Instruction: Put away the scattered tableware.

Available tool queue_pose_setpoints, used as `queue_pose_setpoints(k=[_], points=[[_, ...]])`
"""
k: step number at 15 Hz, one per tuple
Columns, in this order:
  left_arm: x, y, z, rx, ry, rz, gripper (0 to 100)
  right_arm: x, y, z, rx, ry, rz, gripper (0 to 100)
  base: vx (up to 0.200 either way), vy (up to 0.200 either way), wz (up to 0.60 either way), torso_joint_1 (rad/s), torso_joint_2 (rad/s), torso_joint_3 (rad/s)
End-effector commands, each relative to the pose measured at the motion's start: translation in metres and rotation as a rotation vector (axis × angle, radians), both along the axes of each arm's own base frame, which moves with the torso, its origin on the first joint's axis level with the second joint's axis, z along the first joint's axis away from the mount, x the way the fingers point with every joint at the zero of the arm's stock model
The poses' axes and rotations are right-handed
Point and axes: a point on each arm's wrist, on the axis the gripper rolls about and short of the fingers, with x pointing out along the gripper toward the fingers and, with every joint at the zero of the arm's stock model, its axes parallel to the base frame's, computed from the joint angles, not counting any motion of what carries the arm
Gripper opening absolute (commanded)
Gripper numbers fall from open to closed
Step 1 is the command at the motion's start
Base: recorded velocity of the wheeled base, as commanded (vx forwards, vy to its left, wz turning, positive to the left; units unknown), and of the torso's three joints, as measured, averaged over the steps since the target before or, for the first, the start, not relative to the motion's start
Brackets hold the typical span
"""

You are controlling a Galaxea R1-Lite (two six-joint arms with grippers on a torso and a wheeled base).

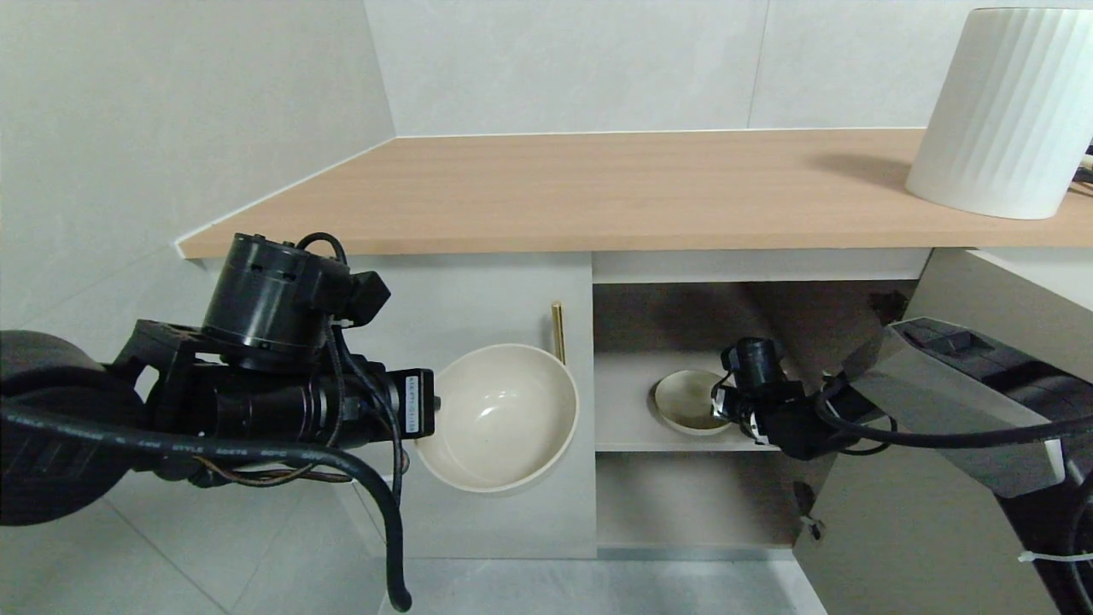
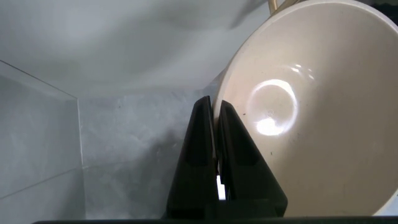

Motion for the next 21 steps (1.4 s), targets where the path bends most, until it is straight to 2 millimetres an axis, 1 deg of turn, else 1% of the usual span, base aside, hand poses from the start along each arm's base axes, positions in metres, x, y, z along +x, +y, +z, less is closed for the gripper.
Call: queue_pose_setpoints(k=[1,6,7,9,10,11,12,13,15,16,17,18,21], points=[[0.000,0.000,0.001,-0.002,-0.003,0.000,0,0.002,0.001,0.001,0.002,-0.009,0.000,0,0.000,0.000,0.00,0.000,0.00,0.000],[0.001,-0.003,0.000,-0.008,-0.017,-0.006,0,0.004,0.000,0.003,0.004,-0.016,-0.002,0,0.000,0.000,0.00,0.000,0.00,0.000],[0.001,-0.004,0.000,-0.008,-0.015,-0.012,0,0.004,-0.001,0.003,0.004,-0.016,-0.005,100,0.000,0.000,0.00,0.000,0.00,0.000],[0.002,-0.011,-0.006,0.001,0.003,-0.032,0,0.003,-0.001,0.008,0.009,-0.024,-0.006,100,0.000,0.000,0.00,0.000,0.00,0.000],[0.004,-0.017,-0.011,0.010,0.017,-0.045,0,-0.001,-0.003,0.017,0.009,-0.031,-0.008,100,0.000,0.000,0.00,0.000,0.00,0.000],[0.004,-0.023,-0.014,0.011,0.018,-0.062,0,-0.010,-0.006,0.030,0.010,-0.035,-0.006,100,0.000,0.000,0.00,0.000,0.00,0.000],[0.007,-0.029,-0.020,0.015,0.023,-0.074,0,-0.021,-0.008,0.050,0.019,-0.051,0.006,100,0.000,0.000,0.00,0.000,0.00,0.000],[0.011,-0.036,-0.028,0.026,0.029,-0.078,0,-0.037,-0.008,0.070,0.026,-0.051,0.029,100,0.000,0.000,0.00,0.000,0.00,0.000],[0.016,-0.044,-0.042,0.063,0.052,-0.070,0,-0.062,0.000,0.095,0.048,-0.041,0.102,100,0.000,0.000,0.00,0.000,0.00,0.000],[0.020,-0.055,-0.062,0.133,0.080,-0.049,0,-0.094,0.012,0.119,0.082,-0.006,0.217,100,0.000,0.000,0.00,0.000,0.00,0.000],[0.022,-0.059,-0.071,0.159,0.095,-0.045,0,-0.108,0.018,0.125,0.088,0.010,0.262,100,0.000,0.000,0.00,0.000,0.00,0.000],[0.022,-0.066,-0.082,0.191,0.113,-0.049,0,-0.129,0.027,0.136,0.099,0.028,0.332,100,0.000,0.000,0.00,0.000,0.00,0.000],[0.021,-0.076,-0.097,0.223,0.145,-0.072,0,-0.175,0.047,0.153,0.117,0.077,0.499,100,0.000,0.000,0.00,0.000,0.00,0.000]])
